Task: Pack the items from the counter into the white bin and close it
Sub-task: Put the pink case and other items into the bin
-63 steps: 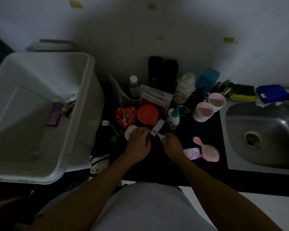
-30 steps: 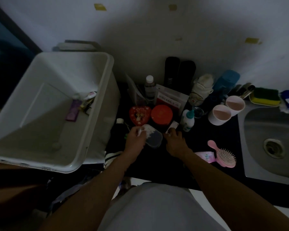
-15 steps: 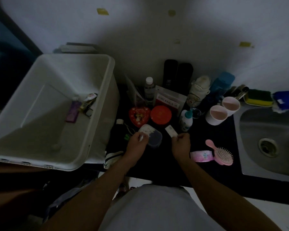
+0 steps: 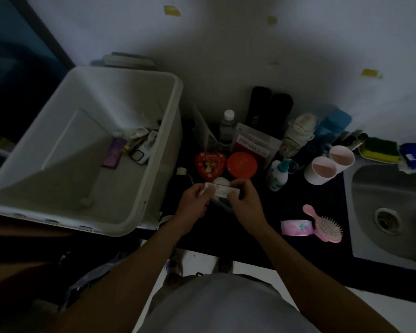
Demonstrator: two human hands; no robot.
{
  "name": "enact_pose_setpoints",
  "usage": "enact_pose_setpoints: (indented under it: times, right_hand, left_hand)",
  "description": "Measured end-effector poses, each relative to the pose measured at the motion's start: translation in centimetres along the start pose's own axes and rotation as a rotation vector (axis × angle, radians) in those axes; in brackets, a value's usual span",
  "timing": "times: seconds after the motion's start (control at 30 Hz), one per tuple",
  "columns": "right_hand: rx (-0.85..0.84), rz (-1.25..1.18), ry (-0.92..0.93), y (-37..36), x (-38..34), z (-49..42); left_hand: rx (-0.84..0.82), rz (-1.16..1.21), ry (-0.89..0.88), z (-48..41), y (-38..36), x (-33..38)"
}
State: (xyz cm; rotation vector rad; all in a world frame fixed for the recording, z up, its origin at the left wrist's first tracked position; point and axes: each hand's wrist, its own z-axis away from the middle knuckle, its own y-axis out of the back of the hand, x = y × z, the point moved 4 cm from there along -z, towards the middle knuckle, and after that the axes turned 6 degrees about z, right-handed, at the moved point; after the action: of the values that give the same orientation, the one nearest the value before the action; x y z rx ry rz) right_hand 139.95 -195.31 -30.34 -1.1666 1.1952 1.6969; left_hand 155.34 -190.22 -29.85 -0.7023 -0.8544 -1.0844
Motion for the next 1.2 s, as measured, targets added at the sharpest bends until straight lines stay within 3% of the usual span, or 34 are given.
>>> enact_pose_setpoints:
  times: [0.2, 0.43, 0.63, 0.9, 1.03, 1.2]
  right_hand:
    - [-0.113, 0.012, -0.095, -4.3, -0.3, -1.1]
    - [-0.412, 0.226, 0.000, -9.3, -0.2, 0.1]
    - [-0.536, 0.392, 0.158, -10.8, 0.1, -0.3]
    - [-0.663, 0.899, 0.424, -12.6, 2.2, -1.3]
    - [-0.728, 1.113, 0.433, -13.2, 3.9, -1.6]
    - [-0.693, 1.154, 0.432, -13.1, 4.1, -1.6]
  left_hand:
    - [0.292, 0.020, 0.000, 1.1, 5.9, -2.0]
    - [0.541, -0.011, -0.091, 2.4, 7.8, -3.7]
    - [0.567, -0.019, -0.006, 2.6, 7.2, -4.7]
    - [0.582, -0.020, 0.019, 3.6, 6.7, -5.6]
    - [0.574, -0.018, 0.013, 4.0, 7.0, -6.1]
    - [0.570, 0.016, 0.067, 4.2, 7.5, -7.0]
